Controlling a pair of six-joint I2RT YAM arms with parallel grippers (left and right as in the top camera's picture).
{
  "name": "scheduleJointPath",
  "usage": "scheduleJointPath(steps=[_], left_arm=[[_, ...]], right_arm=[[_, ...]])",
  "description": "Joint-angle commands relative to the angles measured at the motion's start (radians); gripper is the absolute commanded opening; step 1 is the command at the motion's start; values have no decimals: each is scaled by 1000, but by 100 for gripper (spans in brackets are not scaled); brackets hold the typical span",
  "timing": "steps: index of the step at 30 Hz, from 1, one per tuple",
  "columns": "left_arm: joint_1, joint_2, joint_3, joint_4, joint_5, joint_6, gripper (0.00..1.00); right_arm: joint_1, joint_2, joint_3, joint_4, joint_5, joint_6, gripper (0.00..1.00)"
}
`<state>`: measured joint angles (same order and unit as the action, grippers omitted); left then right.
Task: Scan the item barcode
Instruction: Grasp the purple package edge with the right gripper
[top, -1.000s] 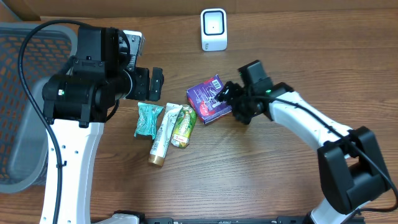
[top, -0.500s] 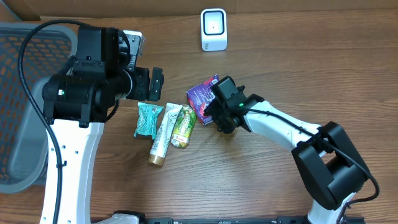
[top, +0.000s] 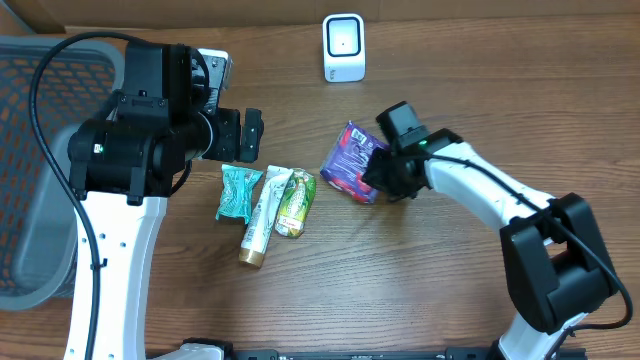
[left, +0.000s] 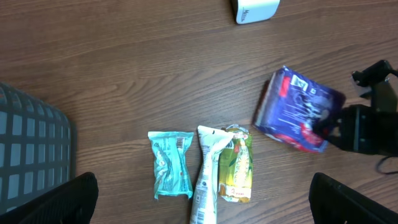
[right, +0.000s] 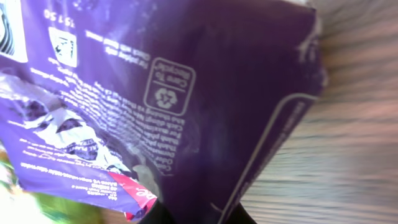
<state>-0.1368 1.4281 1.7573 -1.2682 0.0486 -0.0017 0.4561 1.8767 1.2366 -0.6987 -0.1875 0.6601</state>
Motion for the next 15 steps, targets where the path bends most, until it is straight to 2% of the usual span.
scheduleJointPath(steps=[1,2,4,7,10,15], left_arm=[[5,5,18,0,-7,-13,99],[5,5,18,0,-8,-13,100],[5,5,18,0,-7,-13,100],[5,5,18,0,-7,-13,100],[5,5,18,0,-7,-13,99],[5,5,18,0,-7,-13,99]], right_arm=[[-37,-31,23,-52,11,-442,4],[-48,-31,23,-73,20,-515,4],[-65,-31,29,-103,60,-570,4],[-104,-31,64,-148,117,-584,4],[-153,-31,134,-208,83,-586,11],[-251,-31,258,-349,-122,-586,56]])
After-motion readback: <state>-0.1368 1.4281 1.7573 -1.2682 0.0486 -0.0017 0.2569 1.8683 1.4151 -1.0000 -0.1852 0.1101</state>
